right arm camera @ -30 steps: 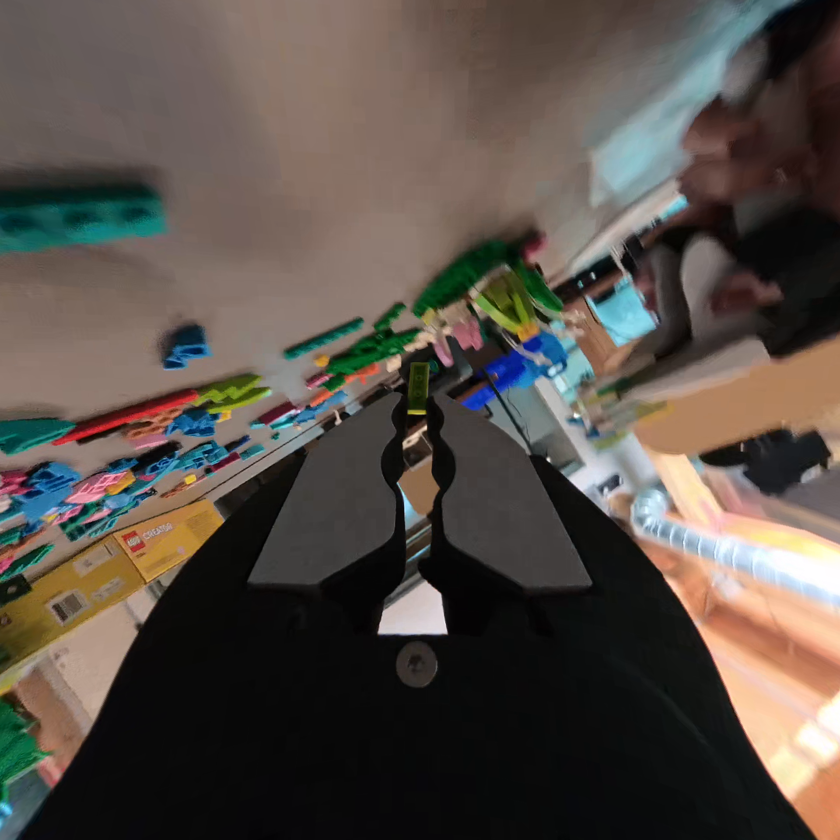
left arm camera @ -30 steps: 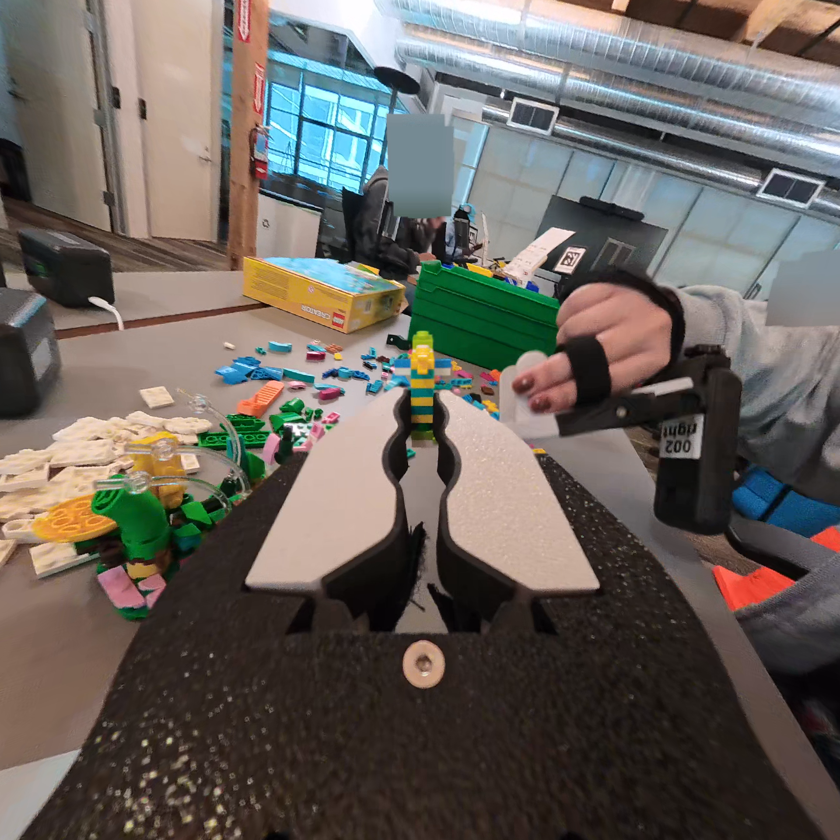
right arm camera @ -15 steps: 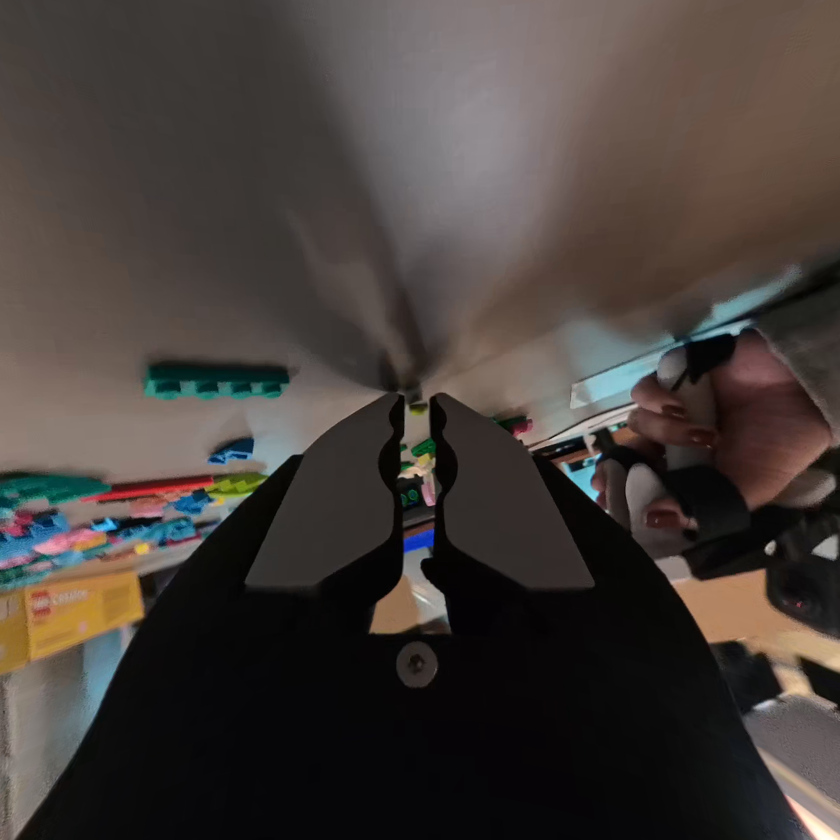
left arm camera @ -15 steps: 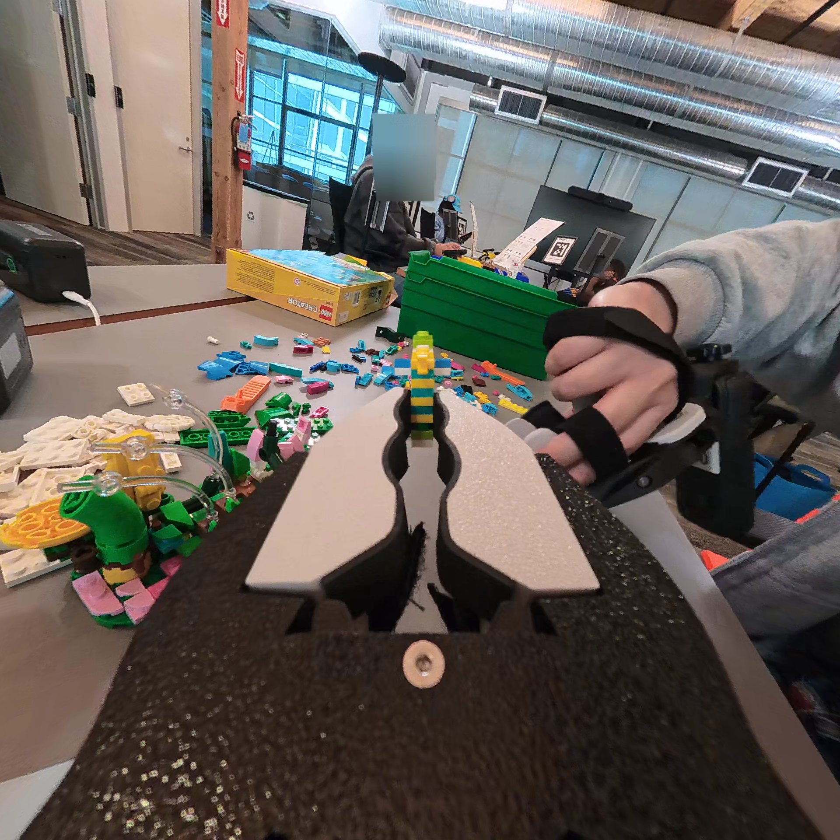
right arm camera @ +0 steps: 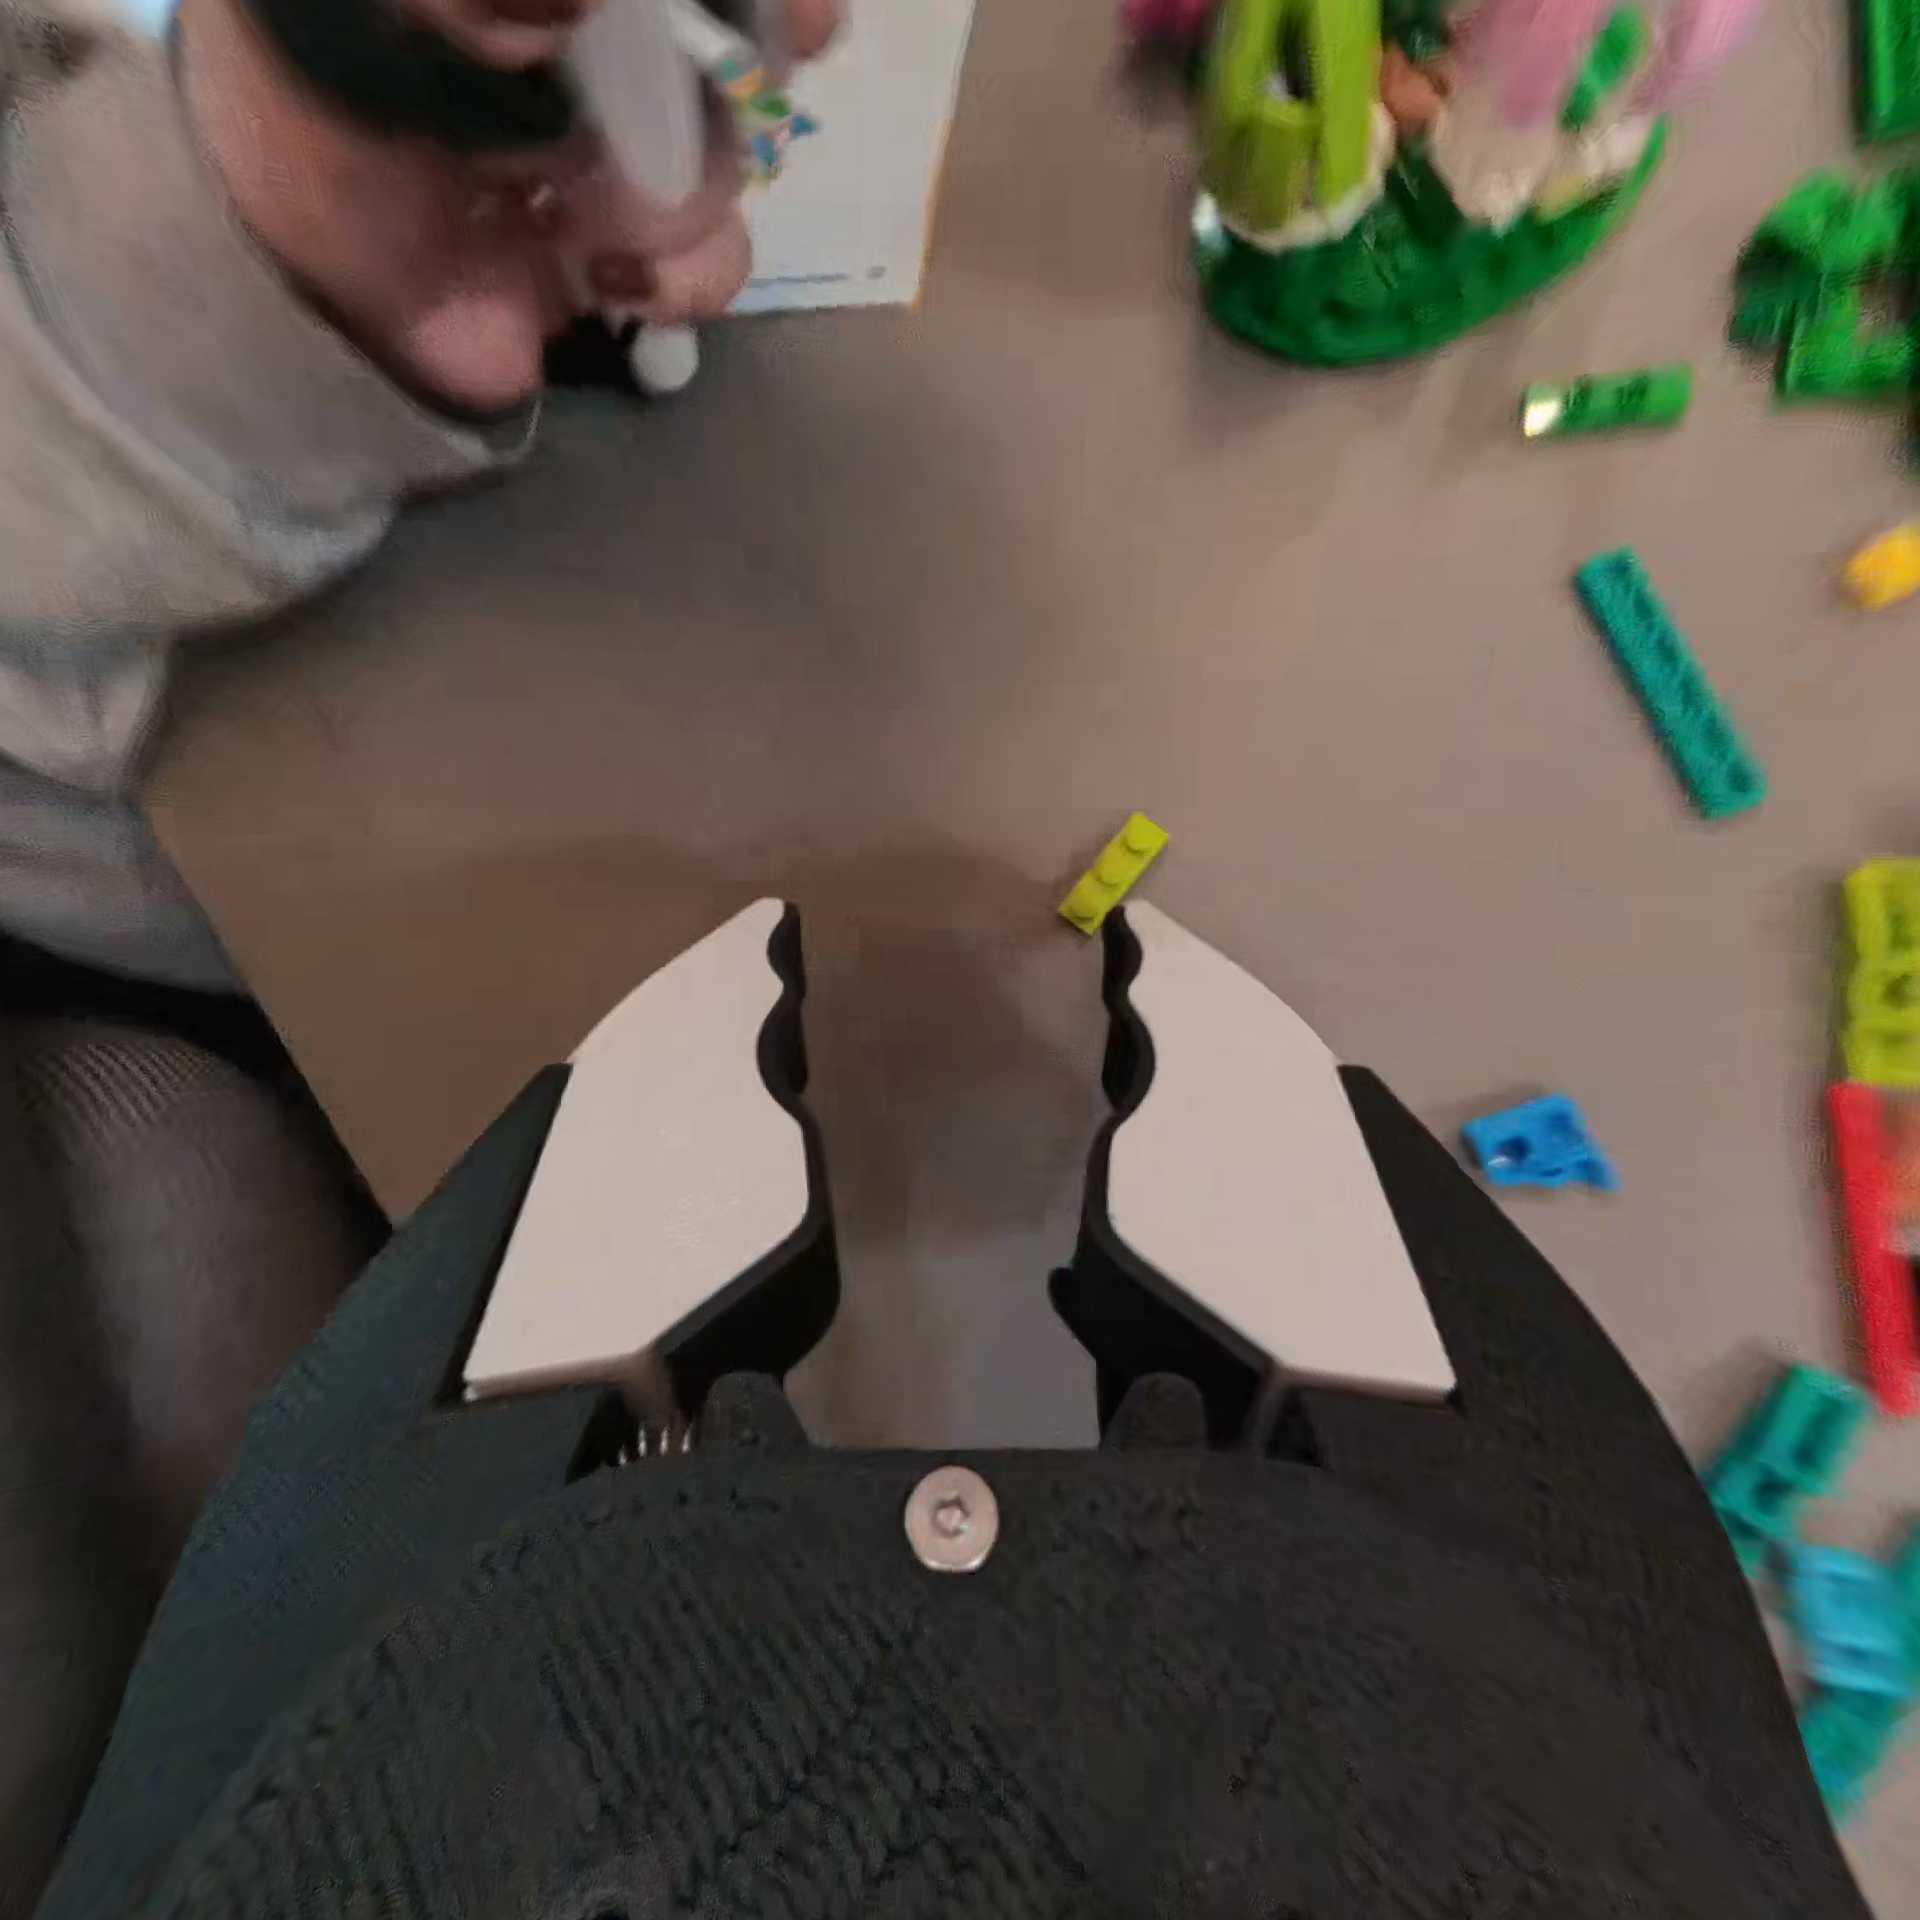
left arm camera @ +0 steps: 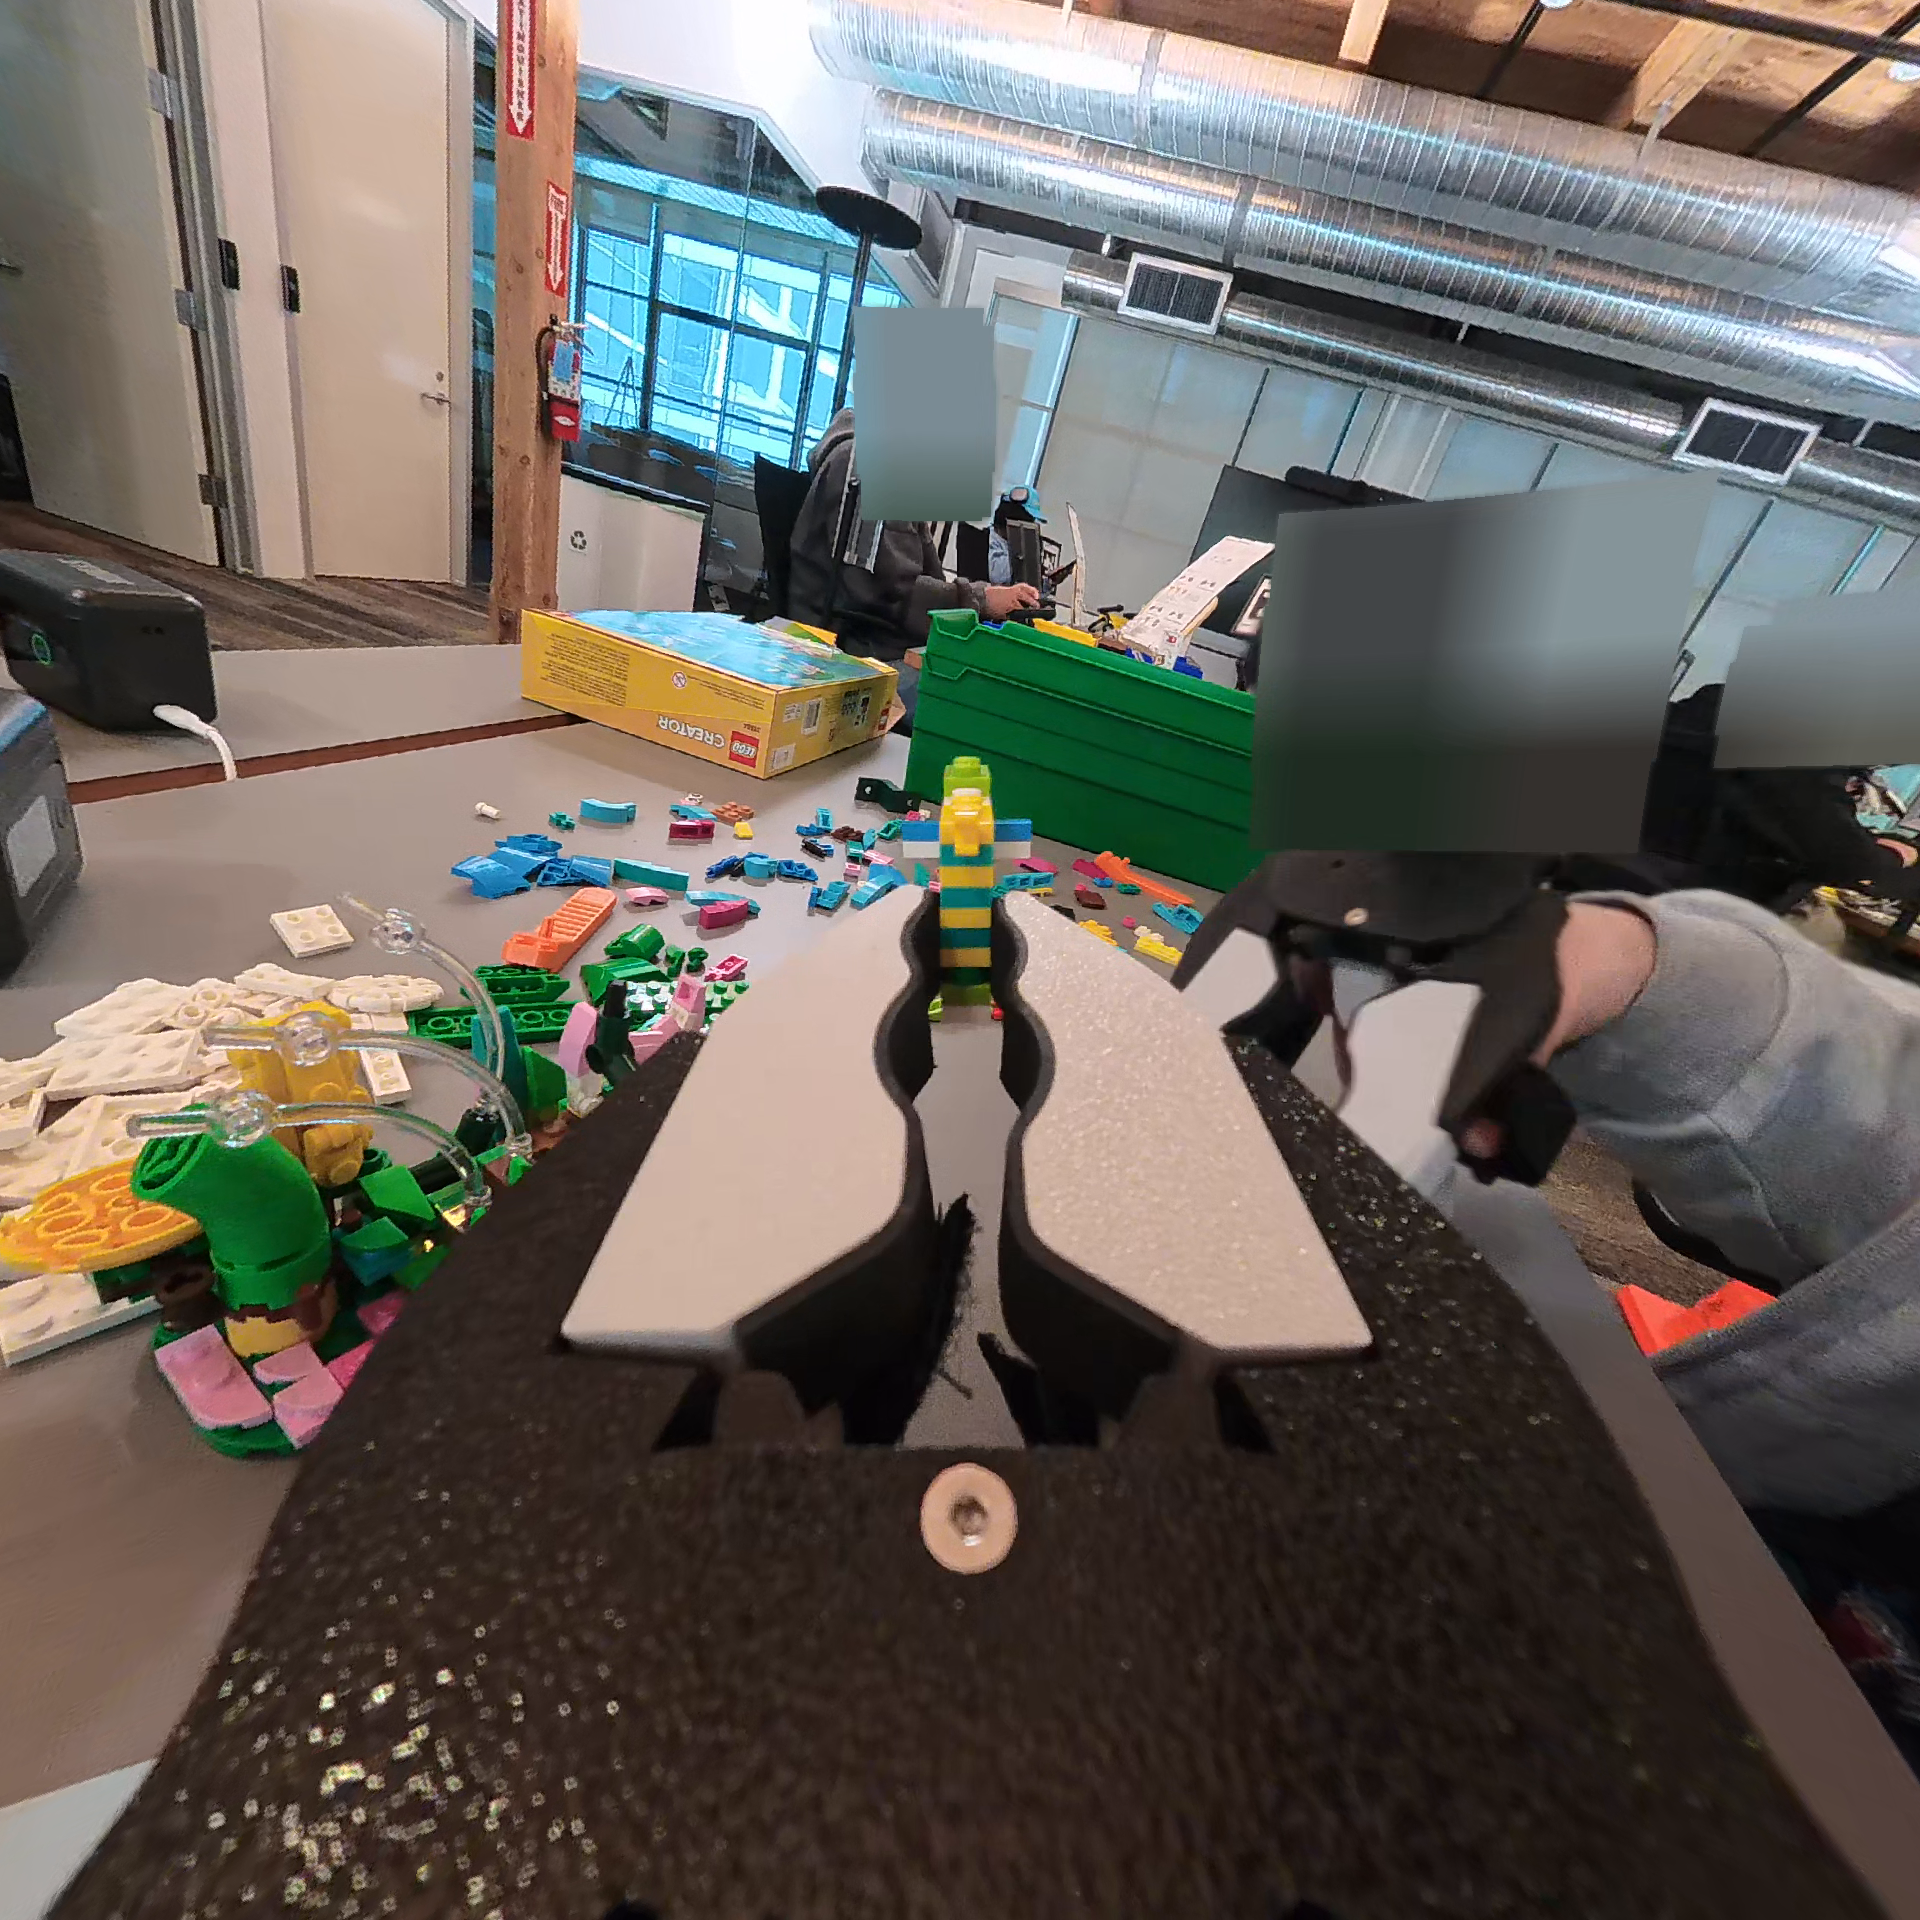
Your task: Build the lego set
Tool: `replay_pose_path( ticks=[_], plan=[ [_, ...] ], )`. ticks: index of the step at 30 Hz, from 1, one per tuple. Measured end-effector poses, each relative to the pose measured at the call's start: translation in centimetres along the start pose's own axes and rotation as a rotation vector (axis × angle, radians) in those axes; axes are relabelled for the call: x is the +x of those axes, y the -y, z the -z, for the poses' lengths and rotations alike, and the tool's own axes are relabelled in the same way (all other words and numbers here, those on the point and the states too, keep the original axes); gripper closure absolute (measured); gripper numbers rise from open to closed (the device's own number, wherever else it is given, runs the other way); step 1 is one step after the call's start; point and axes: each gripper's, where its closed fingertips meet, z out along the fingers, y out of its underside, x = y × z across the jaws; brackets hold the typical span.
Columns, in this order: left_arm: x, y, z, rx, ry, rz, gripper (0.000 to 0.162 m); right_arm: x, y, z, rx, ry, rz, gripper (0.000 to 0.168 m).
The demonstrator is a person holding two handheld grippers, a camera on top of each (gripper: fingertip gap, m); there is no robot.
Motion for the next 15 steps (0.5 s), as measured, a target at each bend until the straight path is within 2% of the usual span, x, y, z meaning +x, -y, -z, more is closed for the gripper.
replay_pose_path(
  ticks=[2, 4, 10, 15],
  plan=[
    [0.0, 0.0, 0.0, 0.0, 0.003, -0.007, 0.154, 1.3, 0.1, -0.3, 0.063, -0.053, -0.12, 0.122],
    [0.1, 0.0, 0.1, 0.005, 0.004, -0.011, 0.154, 2.4, 0.2, -0.2, 0.099, -0.142, -0.151, 0.133],
    [0.2, -0.1, 0.0, 0.003, -0.007, 0.0, 0.154, 2.8, 0.1, -0.5, 0.068, -0.301, -0.101, 0.14],
    [0.4, -0.3, -0.1, -0.006, -0.022, -0.006, 0.154, 3.6, 0.1, -0.4, 0.022, -0.392, -0.037, 0.162]
  ],
)
